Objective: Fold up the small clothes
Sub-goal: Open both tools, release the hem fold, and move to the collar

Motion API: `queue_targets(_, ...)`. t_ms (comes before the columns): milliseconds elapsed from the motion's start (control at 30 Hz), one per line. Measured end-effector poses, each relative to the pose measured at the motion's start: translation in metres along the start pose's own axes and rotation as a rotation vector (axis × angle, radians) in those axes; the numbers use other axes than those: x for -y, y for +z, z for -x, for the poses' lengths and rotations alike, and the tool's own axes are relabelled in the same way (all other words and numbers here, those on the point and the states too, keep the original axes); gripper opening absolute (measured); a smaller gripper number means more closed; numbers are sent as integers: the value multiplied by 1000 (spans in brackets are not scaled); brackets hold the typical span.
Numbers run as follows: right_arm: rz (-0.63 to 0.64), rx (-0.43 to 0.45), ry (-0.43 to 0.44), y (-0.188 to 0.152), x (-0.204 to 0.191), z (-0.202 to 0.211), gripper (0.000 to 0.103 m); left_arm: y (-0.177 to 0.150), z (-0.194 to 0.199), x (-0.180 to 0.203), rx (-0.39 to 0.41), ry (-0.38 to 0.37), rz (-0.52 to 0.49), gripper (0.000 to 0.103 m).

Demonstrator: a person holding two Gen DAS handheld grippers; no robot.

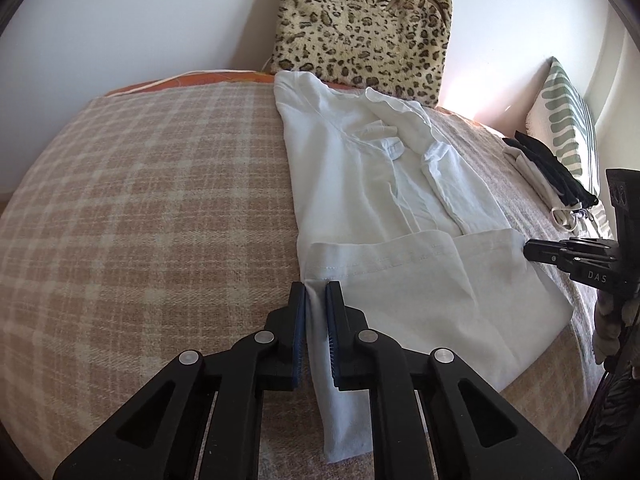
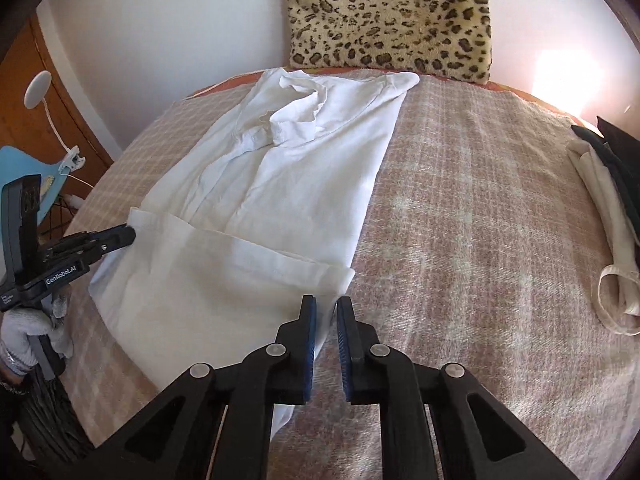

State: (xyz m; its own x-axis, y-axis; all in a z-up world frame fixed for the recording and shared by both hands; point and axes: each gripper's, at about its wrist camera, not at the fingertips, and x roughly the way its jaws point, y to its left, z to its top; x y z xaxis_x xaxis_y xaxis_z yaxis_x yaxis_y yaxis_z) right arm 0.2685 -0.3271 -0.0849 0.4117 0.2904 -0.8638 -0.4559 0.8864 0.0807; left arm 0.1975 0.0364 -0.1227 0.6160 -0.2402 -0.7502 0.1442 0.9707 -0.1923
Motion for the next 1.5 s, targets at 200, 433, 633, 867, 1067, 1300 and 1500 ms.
queue_targets(200,-10,80,24,1,2,34,19,0,26,-7,70,31,31,11)
queue_targets(433,147,83,194,-37,-49,44,21,-7,42,38,83,-128,-79,11)
queue_targets(633,171,-23,149,-64,-53,27,18,-21,15,51,-45,-89,-136,11)
queue_targets(867,58,-42,116,-75,-14,40,21,-13,30,31,11,-26,-65,11)
queue_targets(1067,142,94,172,-48,-34,52,25,6,27,56,42,-168,-103,17)
queue_targets(1300,200,44,189,-19,-59,6,26,9,-13,59,-56,-151,-90,17)
queue_targets(1500,89,5,195,-1,-34,-17,24,30,-4,45,-12,-116,-48,25)
